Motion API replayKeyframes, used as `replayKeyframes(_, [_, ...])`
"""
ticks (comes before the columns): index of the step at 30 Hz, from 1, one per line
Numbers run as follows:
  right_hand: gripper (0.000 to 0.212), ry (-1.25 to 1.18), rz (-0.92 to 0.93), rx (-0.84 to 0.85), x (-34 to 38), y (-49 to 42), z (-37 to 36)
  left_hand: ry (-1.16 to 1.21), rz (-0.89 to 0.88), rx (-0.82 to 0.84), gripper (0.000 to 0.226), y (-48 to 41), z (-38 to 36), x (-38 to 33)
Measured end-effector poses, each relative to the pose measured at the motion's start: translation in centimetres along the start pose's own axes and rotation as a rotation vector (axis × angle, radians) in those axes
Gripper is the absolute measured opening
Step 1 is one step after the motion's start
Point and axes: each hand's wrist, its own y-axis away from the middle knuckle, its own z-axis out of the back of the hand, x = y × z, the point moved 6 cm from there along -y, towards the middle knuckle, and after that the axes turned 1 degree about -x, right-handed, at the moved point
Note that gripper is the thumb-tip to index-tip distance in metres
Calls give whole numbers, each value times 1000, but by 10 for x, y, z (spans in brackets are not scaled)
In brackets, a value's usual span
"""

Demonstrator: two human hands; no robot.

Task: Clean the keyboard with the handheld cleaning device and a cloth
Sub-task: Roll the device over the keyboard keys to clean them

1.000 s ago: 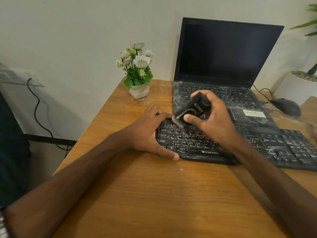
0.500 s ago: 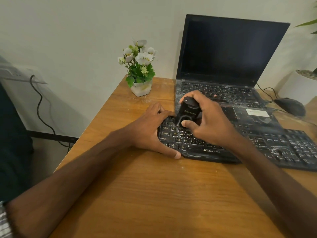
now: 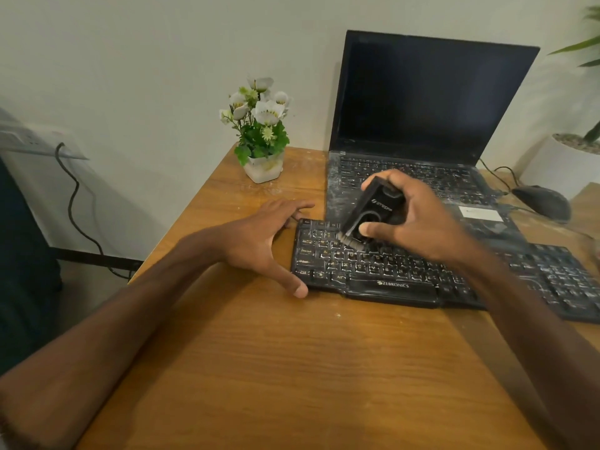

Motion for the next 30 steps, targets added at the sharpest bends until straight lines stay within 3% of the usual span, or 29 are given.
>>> replayKeyframes(11, [62, 266, 183, 16, 28, -18, -49, 130, -74, -86, 149, -6, -7, 1])
replayKeyframes(17, [60, 151, 216, -20, 33, -24, -72, 170, -118, -132, 144, -7, -10, 0])
replayKeyframes(22, [60, -60, 81, -177, 21, -24, -37, 212, -73, -118, 145, -5, -11, 6])
replayKeyframes(26, [62, 202, 106, 6, 27, -26, -20, 193, -50, -90, 146, -4, -11, 10])
replayKeyframes(30, [62, 205, 113, 102, 29, -24, -51, 176, -58, -100, 146, -6, -10, 7])
